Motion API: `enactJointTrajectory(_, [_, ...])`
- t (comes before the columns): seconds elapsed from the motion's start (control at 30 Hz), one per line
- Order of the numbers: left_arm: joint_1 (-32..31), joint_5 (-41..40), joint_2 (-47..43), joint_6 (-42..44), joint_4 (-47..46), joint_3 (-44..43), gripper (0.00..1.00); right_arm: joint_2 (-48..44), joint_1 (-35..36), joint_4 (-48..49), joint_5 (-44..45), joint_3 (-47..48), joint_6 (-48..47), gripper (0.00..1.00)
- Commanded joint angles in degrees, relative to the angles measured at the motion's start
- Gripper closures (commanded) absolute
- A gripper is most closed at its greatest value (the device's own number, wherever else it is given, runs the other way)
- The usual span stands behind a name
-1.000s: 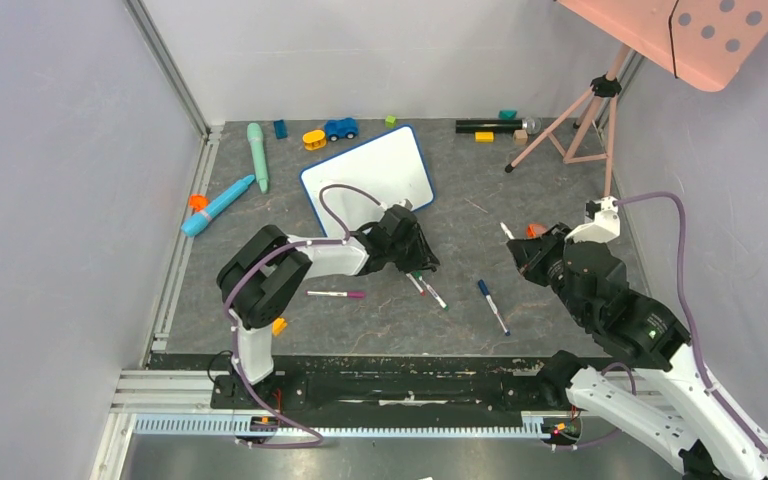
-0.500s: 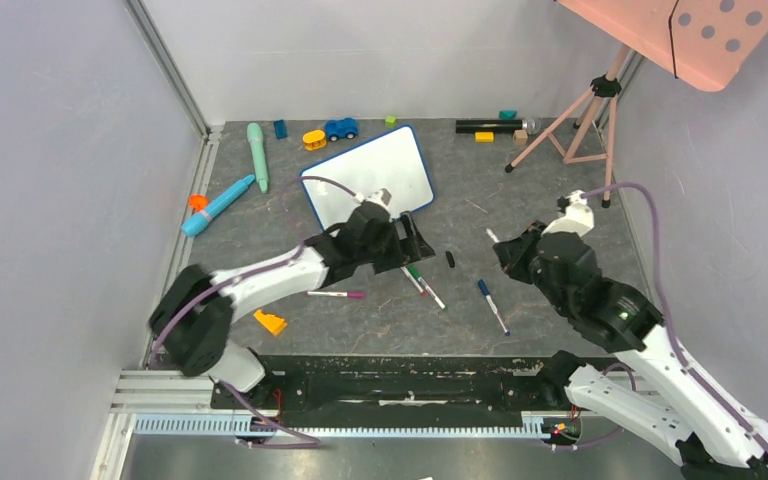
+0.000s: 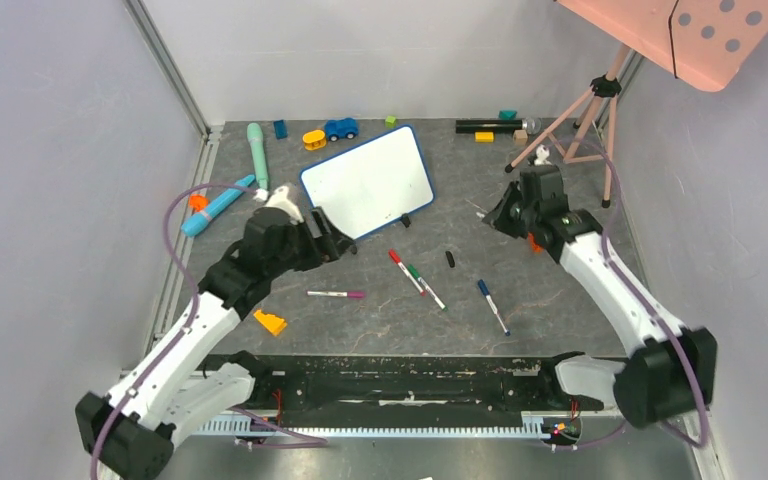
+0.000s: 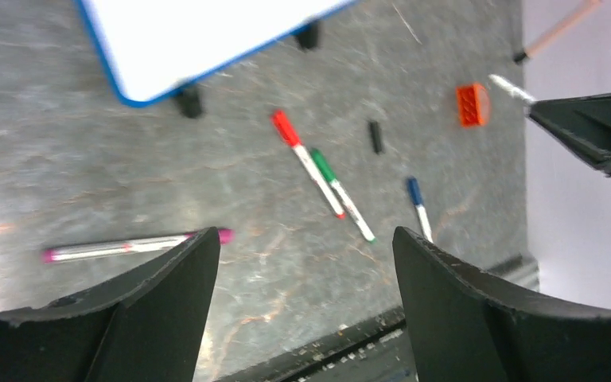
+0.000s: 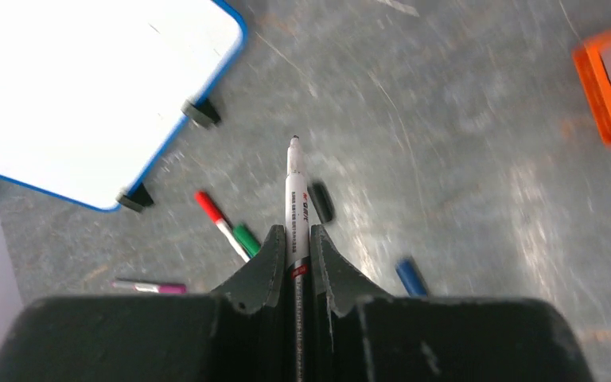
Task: Write a sentence on the whiteboard
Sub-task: Move the whiteboard to the center of the board.
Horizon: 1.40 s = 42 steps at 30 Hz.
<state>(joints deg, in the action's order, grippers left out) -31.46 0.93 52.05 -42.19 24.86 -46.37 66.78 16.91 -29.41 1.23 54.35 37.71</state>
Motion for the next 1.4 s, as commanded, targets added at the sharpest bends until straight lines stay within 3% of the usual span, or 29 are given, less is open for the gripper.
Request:
enactJointTrajectory(0.0, [14.59, 9.78, -2.00, 6.60, 4.92, 2.13, 0.16, 11.35, -4.01, 8.14, -10.45, 12.24, -6.94, 1.00])
enactJointTrajectory(0.17, [20.49, 9.30, -0.64, 7.91, -1.06, 2.42, 0.16, 26.85, -6.89, 13.48, -14.99, 23.93, -7.14, 1.00])
enactJointTrajectory(0.33, [26.27, 10.58, 4.00, 6.16, -8.99, 3.26, 0.18, 44.67, -7.58, 14.77, -18.88, 42.21, -5.95, 1.00])
enactJointTrajectory(0.5, [27.33, 8.05, 9.96, 4.56, -24.35, 5.26, 0.19, 56.16, -7.62, 21.01, -20.05, 50.97, -2.47, 1.00])
enactJointTrajectory(0.73, [28.40, 7.91, 17.40, 12.63, -36.20, 5.18, 0.22, 63.63, -7.27, 33.91, -27.34, 48.97, 1.74, 1.00])
enactJointTrajectory(0.93, [30.33, 8.78, 21.09, 15.19, -36.66, 3.53, 0.25, 66.26, -5.77, 35.22, -29.80, 48.12, 0.49, 1.00])
enactJointTrajectory(1.37, [31.38, 25.13, 33.24, 22.61, -42.53, -2.70, 0.33, 67.97, -4.26, 33.01, -32.70, 46.43, -1.24, 1.00])
